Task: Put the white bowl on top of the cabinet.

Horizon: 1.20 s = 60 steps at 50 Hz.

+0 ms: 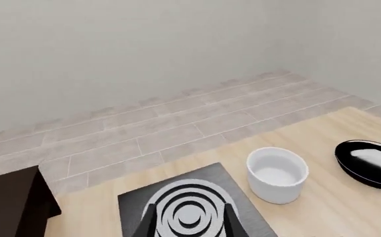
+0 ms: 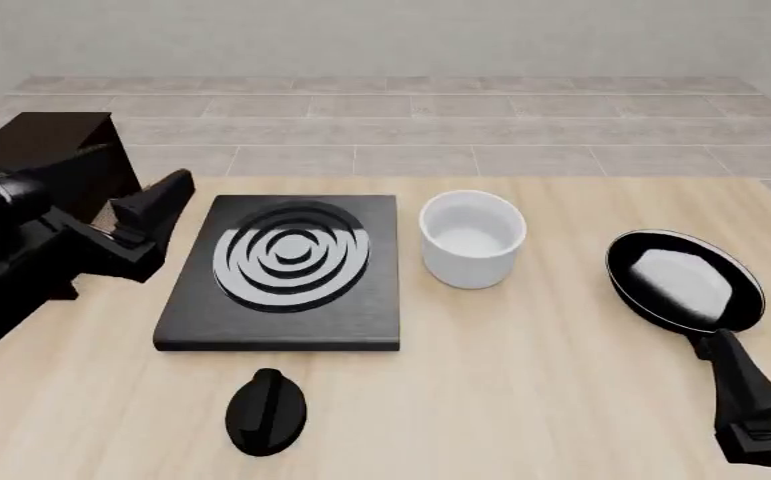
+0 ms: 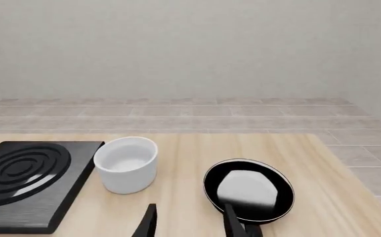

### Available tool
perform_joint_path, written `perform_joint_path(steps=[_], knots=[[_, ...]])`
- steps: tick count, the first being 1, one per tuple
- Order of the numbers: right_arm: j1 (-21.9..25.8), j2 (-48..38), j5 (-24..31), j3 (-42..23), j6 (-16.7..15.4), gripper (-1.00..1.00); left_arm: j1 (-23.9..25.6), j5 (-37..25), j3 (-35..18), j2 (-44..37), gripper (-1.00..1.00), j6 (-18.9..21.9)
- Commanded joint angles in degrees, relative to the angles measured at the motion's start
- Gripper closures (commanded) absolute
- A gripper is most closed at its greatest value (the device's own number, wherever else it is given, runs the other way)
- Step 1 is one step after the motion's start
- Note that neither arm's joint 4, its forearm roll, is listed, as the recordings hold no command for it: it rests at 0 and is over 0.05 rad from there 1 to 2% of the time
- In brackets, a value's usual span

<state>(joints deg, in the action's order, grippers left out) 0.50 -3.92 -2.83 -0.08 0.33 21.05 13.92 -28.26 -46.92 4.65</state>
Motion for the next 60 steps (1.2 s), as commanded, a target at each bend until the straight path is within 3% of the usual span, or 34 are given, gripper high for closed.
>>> perform_joint_path(steps=[1, 17, 19, 50, 60], knots=[[0.0, -0.3, -0.3, 0.0, 0.0, -1.00, 3.8, 0.8, -3.6, -6.0, -1.00, 0.7], [0.0, -0.3, -0.4, 0.0, 0.0, -1.00, 6.8, 1.8, -8.7, -12.0, -1.00, 0.1], [0.0, -0.3, -0.3, 0.0, 0.0, -1.00, 7.2, 1.7, -10.3, -14.4, -1.00, 1.5], [0.1, -0.4, -0.4, 0.0, 0.0, -1.00, 12.5, -5.1, -27.0, -27.8, -1.00, -4.9], [0.1, -0.4, -0.4, 0.0, 0.1, -1.00, 14.0, -6.7, -31.2, -31.8, -1.00, -4.9]])
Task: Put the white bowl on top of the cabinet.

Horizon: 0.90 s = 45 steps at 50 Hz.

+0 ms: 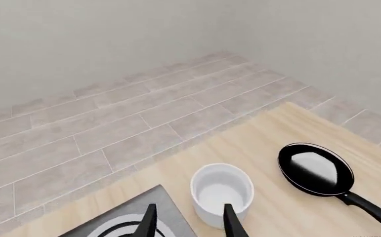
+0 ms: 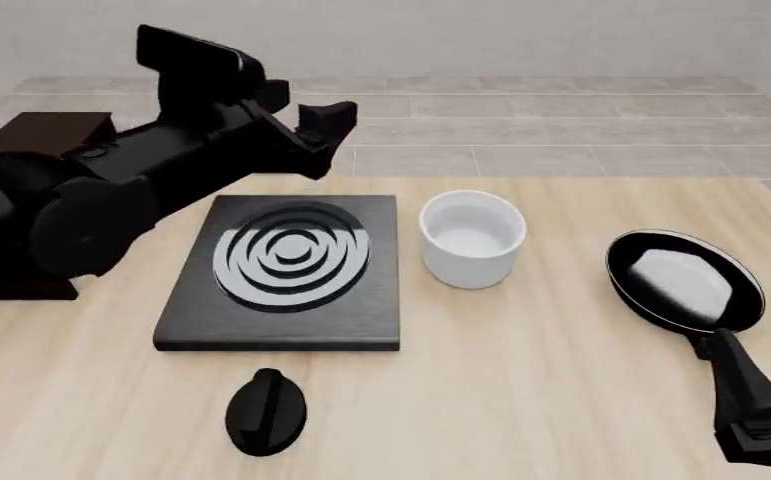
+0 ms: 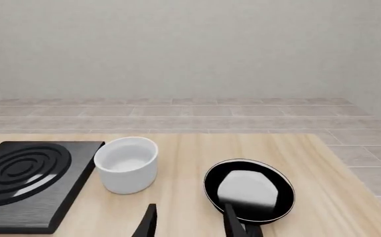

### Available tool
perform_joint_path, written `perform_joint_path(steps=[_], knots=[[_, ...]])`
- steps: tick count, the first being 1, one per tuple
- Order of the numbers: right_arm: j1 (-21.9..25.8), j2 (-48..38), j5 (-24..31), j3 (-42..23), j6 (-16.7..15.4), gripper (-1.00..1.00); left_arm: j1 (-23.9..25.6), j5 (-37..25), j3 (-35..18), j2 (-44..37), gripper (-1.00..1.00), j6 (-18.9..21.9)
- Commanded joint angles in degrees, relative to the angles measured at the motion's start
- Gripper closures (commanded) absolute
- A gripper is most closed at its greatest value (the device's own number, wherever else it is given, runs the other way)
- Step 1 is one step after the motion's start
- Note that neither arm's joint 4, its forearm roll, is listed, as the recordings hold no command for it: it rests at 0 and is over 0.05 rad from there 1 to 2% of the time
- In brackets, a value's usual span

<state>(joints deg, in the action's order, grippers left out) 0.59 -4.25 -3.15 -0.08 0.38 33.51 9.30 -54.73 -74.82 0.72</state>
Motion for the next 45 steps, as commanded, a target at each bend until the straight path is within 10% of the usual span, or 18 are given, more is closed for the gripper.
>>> perform_joint_path(steps=[1, 45], knots=[[0.0, -0.1, -0.2, 0.0, 0.0, -1.00, 1.4, -2.3, -5.2, -4.4, -1.00, -1.2], [0.1, -0.4, -0.4, 0.0, 0.0, -1.00, 0.6, -11.2, -27.0, -26.5, -1.00, -4.1]])
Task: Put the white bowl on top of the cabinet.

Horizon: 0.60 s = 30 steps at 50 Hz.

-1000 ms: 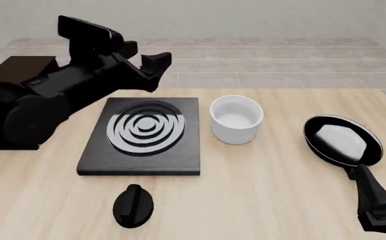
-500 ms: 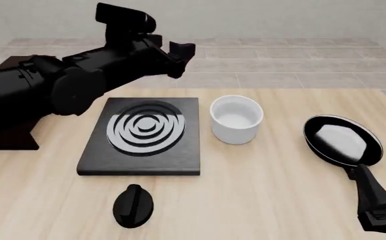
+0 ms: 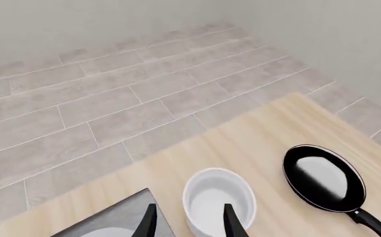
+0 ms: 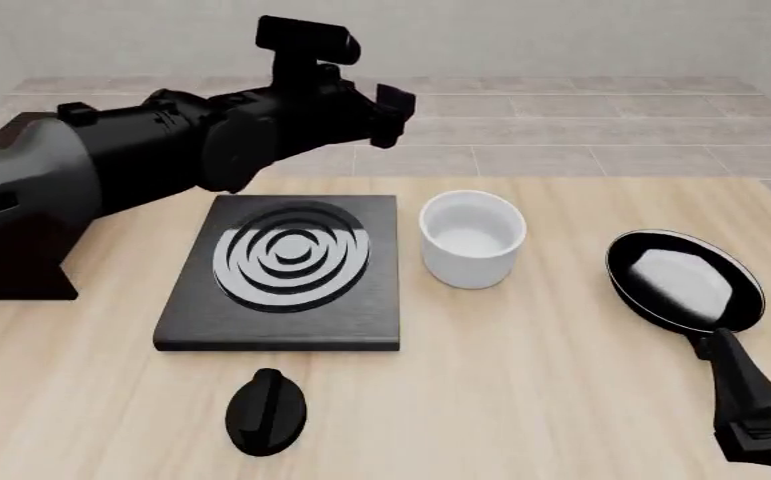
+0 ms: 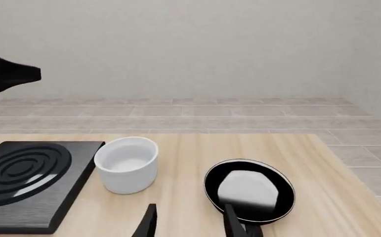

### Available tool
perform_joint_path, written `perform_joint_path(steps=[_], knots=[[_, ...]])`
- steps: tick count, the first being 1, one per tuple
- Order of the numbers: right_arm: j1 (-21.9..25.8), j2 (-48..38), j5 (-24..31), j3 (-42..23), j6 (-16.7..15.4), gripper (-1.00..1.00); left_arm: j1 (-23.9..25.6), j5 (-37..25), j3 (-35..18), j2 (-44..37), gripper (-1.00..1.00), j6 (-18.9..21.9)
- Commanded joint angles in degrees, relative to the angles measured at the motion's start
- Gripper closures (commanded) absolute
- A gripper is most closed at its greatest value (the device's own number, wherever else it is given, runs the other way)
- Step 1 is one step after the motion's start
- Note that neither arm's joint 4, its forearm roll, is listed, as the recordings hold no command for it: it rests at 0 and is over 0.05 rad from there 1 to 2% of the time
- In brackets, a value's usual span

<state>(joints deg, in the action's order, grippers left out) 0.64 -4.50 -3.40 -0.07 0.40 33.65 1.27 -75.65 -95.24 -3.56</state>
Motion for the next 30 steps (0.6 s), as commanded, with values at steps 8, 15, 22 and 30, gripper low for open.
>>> perform_joint_path(steps=[8, 15, 22, 30], knots=[[0.0, -0.3, -0.3, 0.0, 0.0, -1.00, 0.3, -4.1, -9.1, -10.0, -1.00, -2.0], [0.0, -0.4, -0.5, 0.0, 0.0, -1.00, -0.2, -4.2, -11.6, -13.2, -1.00, -2.7], [0.0, -0.5, -0.5, 0.0, 0.0, -1.00, -0.3, -5.4, -15.0, -15.9, -1.00, -2.5], [0.0, -0.4, -0.4, 0.0, 0.0, -1.00, -0.3, -5.8, -16.8, -17.9, -1.00, -2.8]])
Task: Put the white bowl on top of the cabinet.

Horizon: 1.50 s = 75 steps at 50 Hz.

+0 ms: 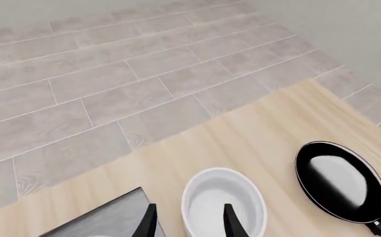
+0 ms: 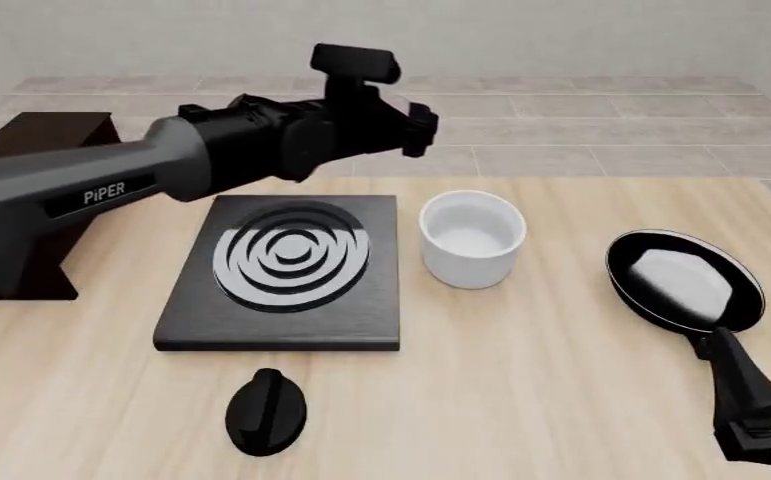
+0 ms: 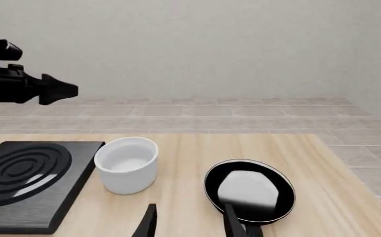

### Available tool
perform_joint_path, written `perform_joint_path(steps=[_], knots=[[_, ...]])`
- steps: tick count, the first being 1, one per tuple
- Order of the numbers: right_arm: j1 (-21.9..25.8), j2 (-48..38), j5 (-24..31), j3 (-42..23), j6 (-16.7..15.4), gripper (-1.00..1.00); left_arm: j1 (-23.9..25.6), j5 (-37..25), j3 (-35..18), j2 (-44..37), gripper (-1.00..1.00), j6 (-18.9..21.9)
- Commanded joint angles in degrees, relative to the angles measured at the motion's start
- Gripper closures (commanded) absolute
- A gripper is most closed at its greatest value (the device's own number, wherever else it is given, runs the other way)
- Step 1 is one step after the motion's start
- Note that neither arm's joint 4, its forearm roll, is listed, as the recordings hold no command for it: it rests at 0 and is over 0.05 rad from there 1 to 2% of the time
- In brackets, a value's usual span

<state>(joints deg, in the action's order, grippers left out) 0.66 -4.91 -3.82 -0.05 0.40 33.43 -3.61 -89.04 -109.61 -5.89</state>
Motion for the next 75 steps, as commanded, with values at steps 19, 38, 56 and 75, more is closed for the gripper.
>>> perform_joint_path(steps=[19, 38, 56, 75], knots=[[0.0, 0.0, 0.0, 0.0, 0.0, -1.00, 0.1, -6.7, -11.1, -11.8, -1.00, -4.0], [0.1, 0.0, 0.0, 0.0, 0.0, -1.00, -1.8, -10.9, -18.6, -18.2, -1.00, -3.6], [0.0, 0.0, 0.0, 0.0, 0.0, -1.00, -1.1, -12.7, -23.2, -22.6, -1.00, -3.4], [0.0, 0.0, 0.0, 0.0, 0.0, -1.00, -1.9, -14.6, -28.0, -27.5, -1.00, -2.8]])
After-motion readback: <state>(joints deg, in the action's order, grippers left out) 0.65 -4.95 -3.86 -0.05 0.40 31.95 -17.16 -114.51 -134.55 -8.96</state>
